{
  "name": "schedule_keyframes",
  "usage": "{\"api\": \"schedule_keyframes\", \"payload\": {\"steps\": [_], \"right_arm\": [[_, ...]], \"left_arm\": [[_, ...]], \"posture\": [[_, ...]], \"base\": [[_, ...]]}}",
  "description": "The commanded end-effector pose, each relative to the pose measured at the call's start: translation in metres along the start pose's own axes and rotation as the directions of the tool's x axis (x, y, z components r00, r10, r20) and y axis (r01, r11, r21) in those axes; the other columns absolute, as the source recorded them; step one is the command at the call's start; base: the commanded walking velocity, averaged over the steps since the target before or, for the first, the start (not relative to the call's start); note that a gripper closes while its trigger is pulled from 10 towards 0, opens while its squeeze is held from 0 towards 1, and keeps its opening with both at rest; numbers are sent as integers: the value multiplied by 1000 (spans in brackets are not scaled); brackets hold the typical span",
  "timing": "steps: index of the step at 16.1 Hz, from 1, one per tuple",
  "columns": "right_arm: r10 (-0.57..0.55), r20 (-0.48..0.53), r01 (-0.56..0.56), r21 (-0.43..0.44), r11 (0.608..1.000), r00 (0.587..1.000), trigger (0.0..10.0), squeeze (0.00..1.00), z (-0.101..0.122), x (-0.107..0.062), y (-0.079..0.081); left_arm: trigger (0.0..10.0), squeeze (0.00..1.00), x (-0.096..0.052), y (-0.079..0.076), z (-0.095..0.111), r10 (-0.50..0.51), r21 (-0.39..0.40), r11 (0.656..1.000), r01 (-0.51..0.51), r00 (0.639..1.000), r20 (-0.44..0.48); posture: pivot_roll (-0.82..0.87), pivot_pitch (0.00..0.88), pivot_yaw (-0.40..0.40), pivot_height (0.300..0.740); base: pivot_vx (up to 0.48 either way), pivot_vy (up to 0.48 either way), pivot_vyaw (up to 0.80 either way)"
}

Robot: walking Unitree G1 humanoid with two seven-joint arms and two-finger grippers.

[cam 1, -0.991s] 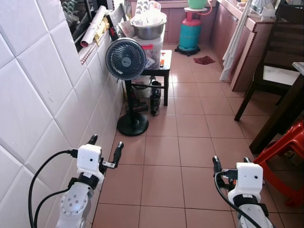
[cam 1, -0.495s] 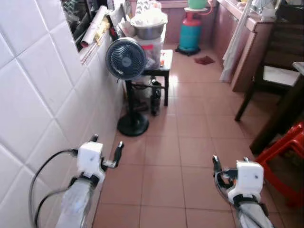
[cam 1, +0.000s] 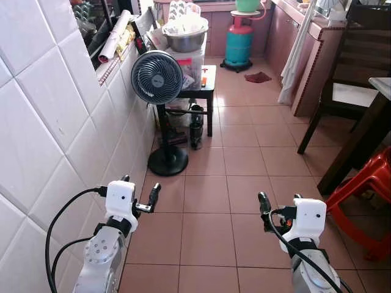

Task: Setting the table

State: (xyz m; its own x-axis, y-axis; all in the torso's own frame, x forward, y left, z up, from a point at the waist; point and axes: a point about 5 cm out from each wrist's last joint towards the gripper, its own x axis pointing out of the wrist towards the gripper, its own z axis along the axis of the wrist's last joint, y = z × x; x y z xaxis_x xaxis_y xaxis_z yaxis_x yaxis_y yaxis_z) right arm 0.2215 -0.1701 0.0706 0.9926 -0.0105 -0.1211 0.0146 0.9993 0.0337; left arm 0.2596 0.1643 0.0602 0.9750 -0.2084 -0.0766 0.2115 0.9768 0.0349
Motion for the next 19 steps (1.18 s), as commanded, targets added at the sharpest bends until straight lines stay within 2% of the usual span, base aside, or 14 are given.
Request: {"api": "schedule_keyframes", "payload": {"steps": [1,3,5,7,12,19], "right_arm": [[6,-2,-5,3,1000,1000,10000,0,1,1,2],[-14,-40,15,8,1000,999,10000,0,-4,-1,-1],[-15,-40,15,0,1000,999,10000,0,-4,-2,-2],[-15,-37,14,-3,1000,999,10000,0,-3,-2,-2],[-7,-38,7,12,1000,999,10000,0,-3,-2,1],[-4,-31,5,22,1000,1000,10000,0,-3,-1,1]], "left_arm": [[10000,0,1,5,1,18,3,1000,-18,1000,4],[10000,0,7,7,3,31,-14,999,-31,999,9],[10000,0,10,0,7,-35,-76,996,36,999,21],[10000,0,8,-4,5,-71,-69,995,72,997,18],[10000,0,7,-4,0,-69,-84,994,68,998,-5],[10000,0,9,-5,0,-81,-84,993,80,997,-8]], "posture": [[64,0,53,740],[55,0,55,740],[49,0,57,740],[45,0,58,740],[45,0,58,740],[37,0,67,740]], "base": [[0,0,0],[0,0,-234],[0,0,-788],[0,0,-794],[296,0,-758],[306,0,0]]}}
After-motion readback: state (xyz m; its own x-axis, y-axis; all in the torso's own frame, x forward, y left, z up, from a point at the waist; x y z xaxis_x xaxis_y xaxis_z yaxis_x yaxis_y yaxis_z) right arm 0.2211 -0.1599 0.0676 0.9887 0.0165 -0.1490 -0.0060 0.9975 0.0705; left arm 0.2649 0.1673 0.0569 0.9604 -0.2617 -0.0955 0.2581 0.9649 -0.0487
